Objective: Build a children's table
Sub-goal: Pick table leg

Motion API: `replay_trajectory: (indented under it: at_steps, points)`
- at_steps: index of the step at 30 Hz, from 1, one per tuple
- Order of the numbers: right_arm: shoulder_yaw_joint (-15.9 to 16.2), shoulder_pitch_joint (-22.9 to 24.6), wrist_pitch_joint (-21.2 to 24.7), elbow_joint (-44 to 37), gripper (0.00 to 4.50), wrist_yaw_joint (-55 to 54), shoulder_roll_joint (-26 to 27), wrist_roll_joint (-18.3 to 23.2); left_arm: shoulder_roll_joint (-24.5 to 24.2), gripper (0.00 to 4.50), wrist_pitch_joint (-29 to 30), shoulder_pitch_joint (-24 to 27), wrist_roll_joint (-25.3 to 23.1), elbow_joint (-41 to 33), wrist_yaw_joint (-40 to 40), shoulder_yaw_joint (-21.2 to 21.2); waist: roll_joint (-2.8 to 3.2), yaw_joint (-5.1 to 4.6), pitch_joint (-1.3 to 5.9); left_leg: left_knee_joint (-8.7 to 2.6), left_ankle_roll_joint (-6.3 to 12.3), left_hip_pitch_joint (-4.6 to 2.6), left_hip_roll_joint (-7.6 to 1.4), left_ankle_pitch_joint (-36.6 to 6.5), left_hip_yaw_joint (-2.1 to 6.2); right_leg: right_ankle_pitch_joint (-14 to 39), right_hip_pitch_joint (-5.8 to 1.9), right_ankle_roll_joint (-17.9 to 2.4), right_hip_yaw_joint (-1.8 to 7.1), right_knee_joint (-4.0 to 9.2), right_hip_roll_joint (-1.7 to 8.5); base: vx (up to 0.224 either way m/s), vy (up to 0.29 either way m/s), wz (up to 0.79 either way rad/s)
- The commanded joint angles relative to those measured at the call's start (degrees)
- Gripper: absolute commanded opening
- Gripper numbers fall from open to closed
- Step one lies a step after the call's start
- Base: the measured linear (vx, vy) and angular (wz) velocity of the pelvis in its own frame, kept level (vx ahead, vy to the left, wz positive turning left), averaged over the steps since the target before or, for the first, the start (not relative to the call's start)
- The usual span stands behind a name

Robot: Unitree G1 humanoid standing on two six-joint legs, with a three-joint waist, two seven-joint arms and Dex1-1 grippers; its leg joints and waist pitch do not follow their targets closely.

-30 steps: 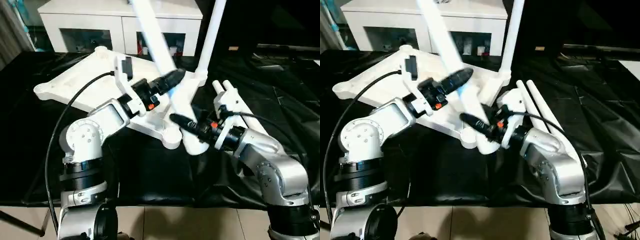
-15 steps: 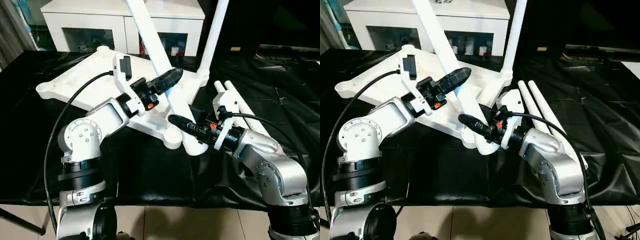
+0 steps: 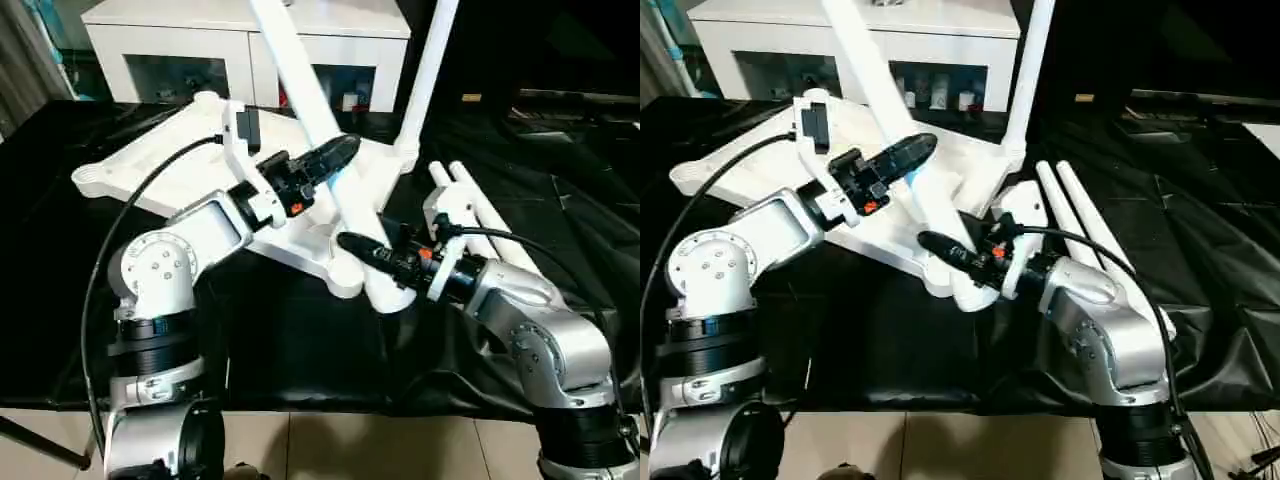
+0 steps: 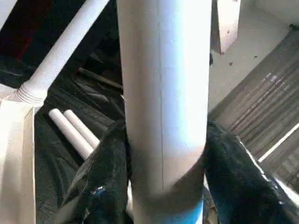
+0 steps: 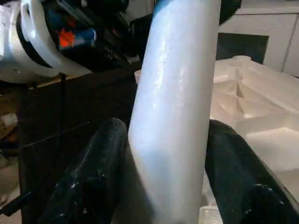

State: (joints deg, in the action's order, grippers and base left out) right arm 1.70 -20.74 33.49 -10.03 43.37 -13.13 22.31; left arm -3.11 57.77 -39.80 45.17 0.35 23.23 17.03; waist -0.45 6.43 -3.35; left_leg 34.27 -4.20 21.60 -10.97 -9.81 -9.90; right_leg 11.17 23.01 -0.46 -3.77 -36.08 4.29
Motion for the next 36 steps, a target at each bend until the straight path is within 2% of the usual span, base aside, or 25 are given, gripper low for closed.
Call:
replay_trajectory:
  at_steps: [1,2,3,4,5,7,10,11,13,15,20,24,28,33,34,36]
  points:
    - [0.1,-1.7,0.0,0.7,2.9,1.1,-0.5,1.0,-1.2,2.07,0.2,-0.7,-0.4,-1.0,1.7,-2.0,-1.31,0.11,4.02,-3.64,1.8,-0.45,-1.49,-7.4,0.38,9.6,-3.22,-8.5,2.6,4.65,3.32,0.0,0.0,0.0]
    - [-0.1,-2.9,1.1,1.6,2.99,1.5,-0.9,1.4,-2.6,2.01,0.3,-1.1,-0.7,-1.4,3.3,-3.5,-1.45,0.22,4.09,-3.65,1.9,-0.41,-1.53,-6.8,0.47,9.8,-3.26,-8.4,2.6,4.31,3.43,0.0,0.0,0.0]
    - [-0.1,-2.9,1.1,1.6,3.14,1.5,-0.9,1.4,-2.6,1.92,0.3,-1.1,-0.7,-1.4,3.3,-3.5,-0.98,0.25,4.0,-3.69,1.54,-0.58,-1.65,-6.7,0.44,10.0,-2.97,-8.4,2.64,4.42,3.41,0.0,0.0,0.0]
    - [-0.3,-3.4,1.5,2.0,3.14,1.5,-1.1,1.6,-3.0,1.92,0.5,-1.2,-0.7,-1.5,3.7,-3.9,-1.02,0.18,3.98,-3.64,1.33,-0.58,-1.65,-6.7,0.41,9.5,-2.97,-8.5,2.66,4.39,3.38,0.0,0.0,0.0]
    - [-0.5,-4.4,3.1,2.9,3.23,2.5,-1.8,2.4,-3.2,1.86,0.2,-1.7,-0.9,-1.2,3.8,-4.1,-1.53,0.16,4.02,-3.74,1.19,-0.58,-1.69,-6.6,0.43,8.6,-3.11,-8.7,2.61,4.31,3.34,0.0,0.0,0.0]
    - [-0.5,-5.7,5.4,4.3,3.27,3.8,-2.8,3.3,-3.4,1.82,-0.2,-2.2,-1.2,-0.8,3.9,-4.4,-1.18,0.16,4.03,-3.7,1.03,-0.66,-1.69,-6.7,0.48,7.3,-3.14,-9.3,2.6,4.14,3.36,0.0,0.0,0.0]
    - [-0.4,-6.3,6.5,4.9,3.27,4.4,-3.4,3.6,-3.5,1.81,-0.3,-2.4,-1.2,-0.8,4.0,-4.5,-1.47,0.41,4.03,-3.56,0.95,-0.68,-1.66,-6.1,0.35,5.3,-3.24,-10.1,2.68,4.0,3.47,0.0,0.0,0.0]
    - [-0.5,-6.7,7.6,5.3,3.27,4.8,-3.9,3.9,-3.6,1.8,-0.2,-2.5,-1.2,-0.9,4.1,-4.6,-1.95,0.49,4.08,-3.55,1.27,-0.48,-1.59,-5.3,0.39,4.4,-3.53,-10.4,2.67,3.74,3.47,0.0,0.0,0.0]
    - [-1.2,-8.7,12.7,6.6,3.27,6.7,-5.3,6.9,-4.2,1.8,0.0,-2.8,-0.8,-1.2,5.0,-5.0,-1.43,0.47,4.2,-3.45,1.61,-0.58,-1.59,-4.6,0.44,3.2,-3.47,-11.0,2.62,3.63,3.46,0.0,0.0,0.0]
    - [-1.2,-8.7,12.7,6.6,3.27,6.7,-5.3,6.9,-4.2,1.8,0.0,-2.8,-0.8,-1.2,5.0,-5.0,-1.62,0.52,4.09,-3.41,1.51,-0.53,-1.61,-4.9,0.37,3.4,-3.48,-11.1,2.65,3.74,3.48,0.0,0.0,0.0]
    - [-1.7,-12.5,19.5,9.7,3.27,10.2,-8.4,11.0,-6.0,1.79,0.2,-3.0,-0.1,-1.7,8.2,-7.8,-1.67,0.63,4.14,-3.38,1.26,-0.57,-1.6,-4.9,0.36,4.1,-3.56,-11.3,2.62,3.7,3.5,0.0,0.0,0.0]
    - [0.8,-13.3,21.0,10.5,3.27,13.2,-11.0,10.3,-7.1,1.79,0.6,-3.1,-0.3,-1.8,10.3,-9.5,-1.46,0.72,4.18,-3.33,0.85,-0.61,-1.66,-4.6,0.39,3.4,-3.52,-11.4,2.6,3.57,3.48,0.0,0.0,0.0]
    - [2.6,-13.4,22.7,10.9,3.27,14.7,-12.8,10.4,-7.7,1.79,0.3,-3.3,-0.7,-1.9,11.7,-11.2,-1.81,0.86,4.28,-3.2,1.02,-0.55,-1.67,-4.1,0.32,2.2,-3.64,-12.0,2.61,3.41,3.56,0.0,0.0,0.0]
    - [3.7,-12.9,23.6,10.6,3.27,15.0,-13.2,10.9,-7.8,1.79,-0.2,-3.4,-0.4,-2.1,12.6,-12.2,-1.86,0.99,4.28,-3.2,0.78,-0.56,-1.74,-4.2,0.31,3.3,-3.59,-11.8,2.61,3.44,3.63,0.0,0.0,0.0]
    - [3.8,-12.8,23.9,10.4,3.27,15.1,-13.1,11.1,-7.8,1.79,-0.2,-3.4,-0.3,-2.2,12.7,-12.3,-2.05,0.97,4.27,-3.22,0.77,-0.56,-1.75,-4.2,0.3,3.4,-3.59,-11.8,2.6,3.45,3.61,0.0,0.0,0.0]
    - [4.3,-12.9,24.2,10.4,3.27,15.7,-13.0,11.2,-8.0,1.79,-0.4,-3.1,-0.3,-2.6,13.6,-13.3,-1.95,1.04,4.26,-3.2,0.81,-0.59,-1.76,-4.4,0.29,3.9,-3.54,-11.7,2.61,3.48,3.64,0.0,0.0,0.0]
